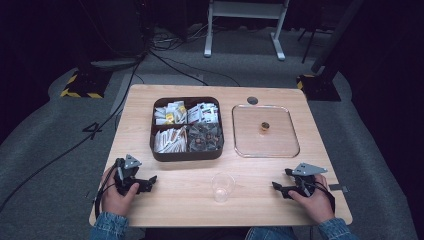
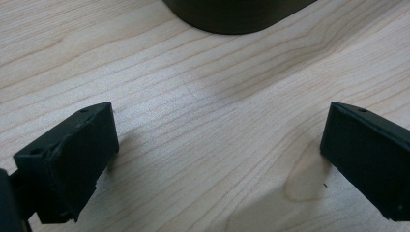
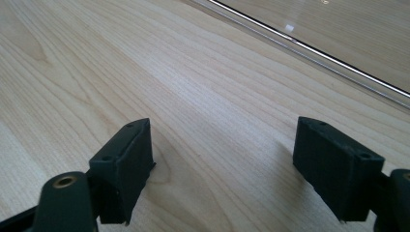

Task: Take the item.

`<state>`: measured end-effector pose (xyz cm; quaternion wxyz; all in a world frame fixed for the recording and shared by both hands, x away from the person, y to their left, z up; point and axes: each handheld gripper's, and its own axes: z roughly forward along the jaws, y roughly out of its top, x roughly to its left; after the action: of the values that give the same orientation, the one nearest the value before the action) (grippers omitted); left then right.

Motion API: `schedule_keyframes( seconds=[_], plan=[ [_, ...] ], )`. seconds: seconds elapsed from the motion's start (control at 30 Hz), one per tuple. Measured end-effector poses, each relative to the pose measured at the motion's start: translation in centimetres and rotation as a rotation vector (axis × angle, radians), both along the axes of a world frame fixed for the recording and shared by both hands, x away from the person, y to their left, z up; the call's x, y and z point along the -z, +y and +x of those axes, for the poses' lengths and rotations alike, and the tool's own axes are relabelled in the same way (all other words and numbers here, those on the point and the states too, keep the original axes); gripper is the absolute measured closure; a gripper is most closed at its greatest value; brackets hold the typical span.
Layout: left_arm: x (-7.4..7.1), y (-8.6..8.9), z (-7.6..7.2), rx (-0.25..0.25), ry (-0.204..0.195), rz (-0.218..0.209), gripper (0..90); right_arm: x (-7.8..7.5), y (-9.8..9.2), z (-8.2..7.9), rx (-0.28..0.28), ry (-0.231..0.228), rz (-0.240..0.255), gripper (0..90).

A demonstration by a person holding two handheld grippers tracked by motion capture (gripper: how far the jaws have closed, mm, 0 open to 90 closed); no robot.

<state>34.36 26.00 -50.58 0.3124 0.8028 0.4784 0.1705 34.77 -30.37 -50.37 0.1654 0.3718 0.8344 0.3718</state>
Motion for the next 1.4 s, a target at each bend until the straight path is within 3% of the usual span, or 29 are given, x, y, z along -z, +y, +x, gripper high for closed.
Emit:
schedule_keyframes(
  seconds=[0.43, 0.9, 1.07, 1.4],
  plan=[
    [0.0, 0.0, 0.0, 0.0, 0.001, 0.001, 0.4, -0.4, 0.0, 0.0, -0.01, 0.031, -0.018, 25.0],
    [0.0, -0.1, 0.1, -0.003, -0.001, -0.004, 0.4, -3.5, 0.3, 0.0, -0.033, 0.06, 0.038, 29.2],
    [0.0, 0.0, 0.1, -0.001, 0.0, -0.002, 0.4, -5.0, 0.9, 0.4, -0.054, 0.036, 0.042, 29.8],
    [0.0, -0.1, 0.0, -0.003, 0.001, -0.003, 0.4, -6.6, 1.9, 1.1, -0.088, 0.022, 0.054, 30.7]
  ],
)
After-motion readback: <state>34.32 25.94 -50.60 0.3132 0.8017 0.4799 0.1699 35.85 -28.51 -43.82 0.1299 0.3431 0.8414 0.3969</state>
